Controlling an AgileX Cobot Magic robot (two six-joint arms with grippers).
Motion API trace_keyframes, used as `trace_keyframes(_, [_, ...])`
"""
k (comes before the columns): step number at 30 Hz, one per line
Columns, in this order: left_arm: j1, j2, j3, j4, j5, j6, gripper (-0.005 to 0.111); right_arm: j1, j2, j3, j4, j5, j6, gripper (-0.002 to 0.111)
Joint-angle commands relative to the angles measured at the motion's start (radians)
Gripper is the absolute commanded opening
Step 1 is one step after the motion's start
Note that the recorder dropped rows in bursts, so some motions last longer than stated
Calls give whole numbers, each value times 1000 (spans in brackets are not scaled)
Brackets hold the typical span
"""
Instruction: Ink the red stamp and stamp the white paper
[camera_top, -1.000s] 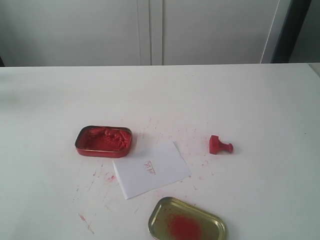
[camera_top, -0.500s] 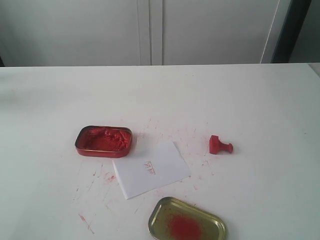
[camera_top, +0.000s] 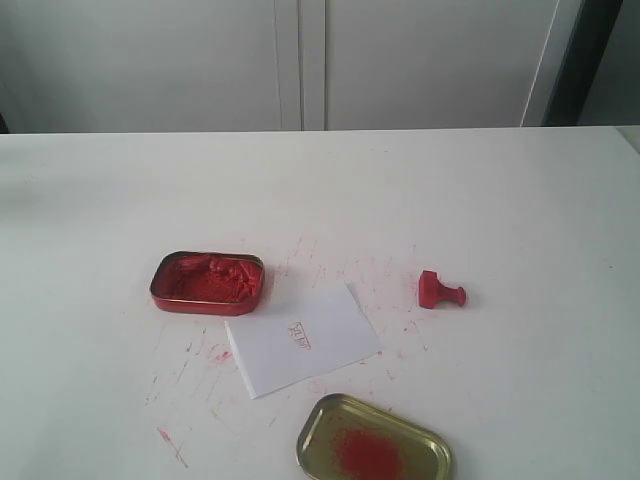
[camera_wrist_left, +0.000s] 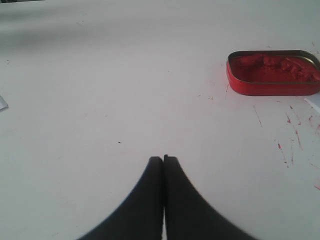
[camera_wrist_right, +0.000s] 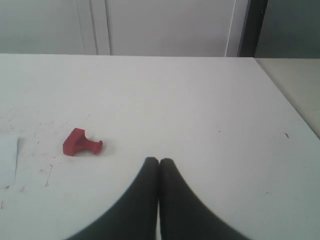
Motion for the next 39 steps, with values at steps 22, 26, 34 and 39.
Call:
trace_keyframes(22, [2,-3,5,-6,1,-1,0,-2,-6,80,2,-50,-7,0])
trace_keyframes(26, [2,-3,5,-6,1,-1,0,-2,-6,80,2,-50,-7,0])
trace_keyframes(34, [2,-3,5,-6,1,-1,0,-2,-6,80,2,-50,-7,0])
trace_keyframes(39, [2,-3,5,-6,1,-1,0,-2,-6,80,2,-50,-7,0])
